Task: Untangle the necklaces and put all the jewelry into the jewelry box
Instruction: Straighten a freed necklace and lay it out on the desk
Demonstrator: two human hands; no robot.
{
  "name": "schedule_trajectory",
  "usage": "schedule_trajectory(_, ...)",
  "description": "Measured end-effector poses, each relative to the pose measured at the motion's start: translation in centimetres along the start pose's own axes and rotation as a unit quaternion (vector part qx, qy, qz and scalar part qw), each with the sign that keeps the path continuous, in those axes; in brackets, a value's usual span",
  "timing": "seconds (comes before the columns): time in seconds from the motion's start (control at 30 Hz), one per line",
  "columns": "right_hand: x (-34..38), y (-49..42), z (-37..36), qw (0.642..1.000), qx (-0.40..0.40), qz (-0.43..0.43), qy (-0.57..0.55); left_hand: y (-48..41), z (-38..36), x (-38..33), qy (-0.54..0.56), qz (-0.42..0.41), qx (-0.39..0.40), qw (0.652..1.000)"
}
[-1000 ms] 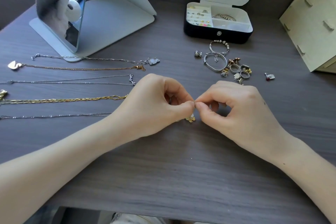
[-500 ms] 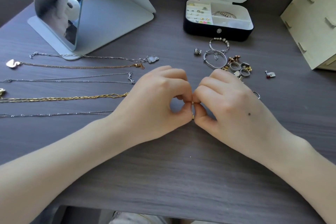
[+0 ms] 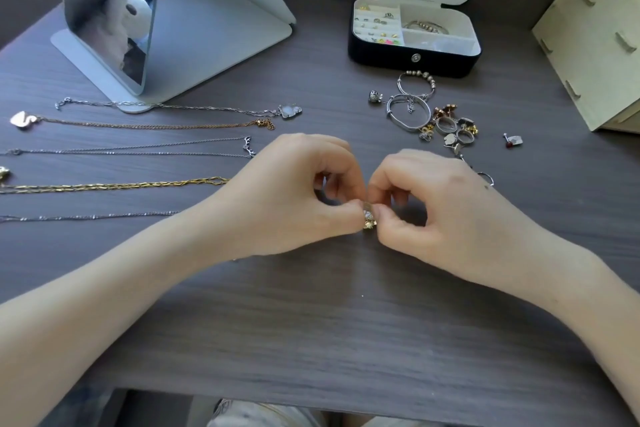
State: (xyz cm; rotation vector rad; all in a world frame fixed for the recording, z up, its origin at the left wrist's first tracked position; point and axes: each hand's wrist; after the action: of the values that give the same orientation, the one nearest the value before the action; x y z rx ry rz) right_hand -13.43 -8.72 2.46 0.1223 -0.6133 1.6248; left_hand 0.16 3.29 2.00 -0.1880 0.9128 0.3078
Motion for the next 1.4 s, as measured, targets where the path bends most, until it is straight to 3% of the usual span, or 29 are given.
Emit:
schedule_trajectory(0.1, 0.0, -0.2, -0.3, 0.984, -0.008, 0.111, 0.14, -0.2, 0.1, 0.0, 0.01, 0.027, 0.008, 1.0)
schedule_trajectory(0.17, 0.1, -0.3, -0.3, 0.982, -0.017, 0.118, 0.147, -0.3, 0.2, 0.0, 0.019, 0.039, 0.009, 0.999)
schedule_trajectory(0.27, 0.9, -0.1, 0.2, 1.0, -0.011, -0.023, -0.014, -0.1, 0.3, -0.1, -0.002, -0.014, -0.007, 1.0)
schedule_trajectory(0.37, 0.6, -0.2, 0.8, 0.939, -0.003, -0.19, -0.286, -0.1, 0.4, -0.2, -0.093, -0.093, -0.03, 0.991)
schedule_trajectory(0.47, 0.4, -0.5, 1.2, 0.906, 0.017, -0.231, -0.353, 0.0, 0.4, -0.1, -0.135, -0.13, -0.039, 0.982)
schedule_trajectory(0.57, 0.5, -0.3, 1.1, 0.931, 0.016, -0.199, -0.304, 0.1, 0.4, -0.3, -0.061, -0.072, -0.005, 0.996)
schedule_trajectory(0.7, 0.5, -0.2, 0.6, 0.997, -0.013, -0.037, -0.07, 0.1, 0.4, -0.6, 0.082, 0.104, 0.089, 0.987)
schedule_trajectory(0.8, 0.5, -0.3, 0.3, 0.993, -0.036, 0.088, 0.074, -0.2, 0.7, -0.7, 0.128, 0.151, 0.123, 0.972)
schedule_trajectory(0.9, 0.6, -0.5, 0.1, 0.977, -0.047, 0.148, 0.145, -0.3, 1.2, -0.8, 0.143, 0.163, 0.148, 0.965)
schedule_trajectory(0.97, 0.8, -0.4, 0.2, 0.984, -0.045, 0.124, 0.12, -0.3, 1.5, -0.7, 0.15, 0.158, 0.157, 0.963)
schedule_trajectory(1.03, 1.1, -0.3, 0.4, 0.999, -0.041, 0.03, -0.007, -0.4, 1.6, -0.6, 0.167, 0.15, 0.164, 0.96)
schedule_trajectory(1.13, 1.0, 0.0, 0.7, 0.98, -0.044, -0.079, -0.175, -0.4, 1.7, -0.5, 0.195, 0.146, 0.172, 0.955)
schedule_trajectory(1.4, 1.3, 0.5, 0.6, 0.992, -0.119, -0.007, -0.036, -0.5, 1.6, -0.2, 0.215, 0.146, 0.166, 0.951)
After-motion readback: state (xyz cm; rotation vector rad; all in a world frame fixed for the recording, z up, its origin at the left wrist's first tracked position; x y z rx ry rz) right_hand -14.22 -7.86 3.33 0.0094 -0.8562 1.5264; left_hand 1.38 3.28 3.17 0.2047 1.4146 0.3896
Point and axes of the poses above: each hand's wrist, its own y-axis away from the middle knuckle, its own z-axis out of the back of the hand, x = y × z, and after that the axes turned 12 degrees about z, right-handed
